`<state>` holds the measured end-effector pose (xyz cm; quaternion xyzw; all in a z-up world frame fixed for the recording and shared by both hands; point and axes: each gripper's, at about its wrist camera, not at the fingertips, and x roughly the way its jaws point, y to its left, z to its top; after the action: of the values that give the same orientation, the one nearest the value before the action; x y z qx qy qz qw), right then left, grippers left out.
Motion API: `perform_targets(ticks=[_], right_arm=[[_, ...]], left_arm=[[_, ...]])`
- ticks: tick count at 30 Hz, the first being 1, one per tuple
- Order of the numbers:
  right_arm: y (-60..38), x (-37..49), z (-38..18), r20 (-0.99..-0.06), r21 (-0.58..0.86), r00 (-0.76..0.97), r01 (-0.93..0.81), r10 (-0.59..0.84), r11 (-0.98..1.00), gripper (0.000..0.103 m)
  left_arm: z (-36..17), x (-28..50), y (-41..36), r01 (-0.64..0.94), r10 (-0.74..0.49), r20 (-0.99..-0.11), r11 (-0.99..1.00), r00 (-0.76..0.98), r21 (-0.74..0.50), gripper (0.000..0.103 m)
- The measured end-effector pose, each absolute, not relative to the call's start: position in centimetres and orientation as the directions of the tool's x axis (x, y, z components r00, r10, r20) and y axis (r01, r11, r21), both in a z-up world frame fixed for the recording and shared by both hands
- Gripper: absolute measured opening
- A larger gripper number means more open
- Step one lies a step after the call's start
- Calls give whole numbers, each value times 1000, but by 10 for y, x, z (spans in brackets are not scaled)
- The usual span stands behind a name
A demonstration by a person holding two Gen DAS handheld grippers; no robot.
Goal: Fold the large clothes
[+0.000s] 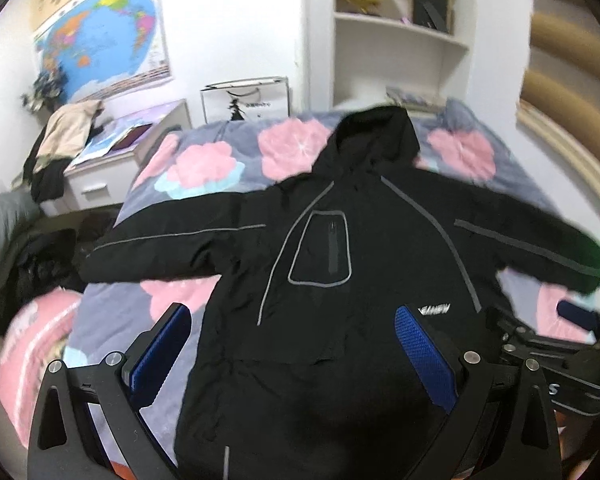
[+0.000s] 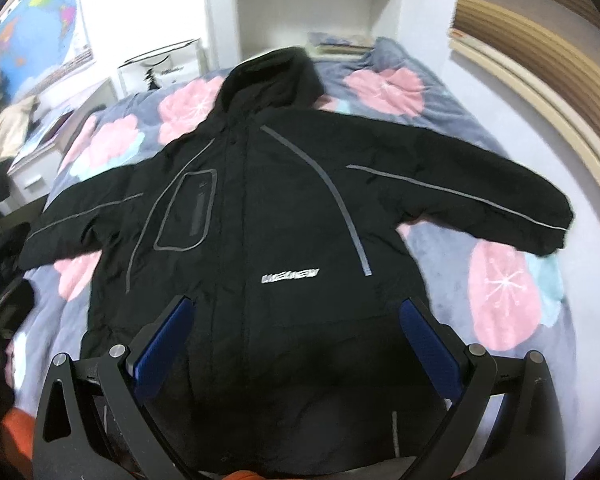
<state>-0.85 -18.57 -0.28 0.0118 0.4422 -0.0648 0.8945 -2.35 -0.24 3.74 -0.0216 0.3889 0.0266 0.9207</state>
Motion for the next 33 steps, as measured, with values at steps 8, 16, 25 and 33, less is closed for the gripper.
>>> perform_targets(ticks=[8, 16, 25, 33], right_arm=[[-199, -10, 1, -779, -32, 614, 165, -128, 986, 103], [-198, 4, -18, -819, -27, 565, 141, -103, 990, 103], [-192, 11, -30, -843, -41, 529, 118, -98, 992, 103], [-190, 11, -32, -841, -72, 526, 121, -126, 990, 103]], left_arm=[[43, -26, 5, -86, 35, -689, 996, 724, -40, 102], [29, -18, 13, -83, 56, -698, 997, 714, -4, 102], [19, -9, 17, -72, 19, -734, 997, 679, -40, 102], [31, -12, 27, -68, -8, -739, 995, 674, -73, 102]])
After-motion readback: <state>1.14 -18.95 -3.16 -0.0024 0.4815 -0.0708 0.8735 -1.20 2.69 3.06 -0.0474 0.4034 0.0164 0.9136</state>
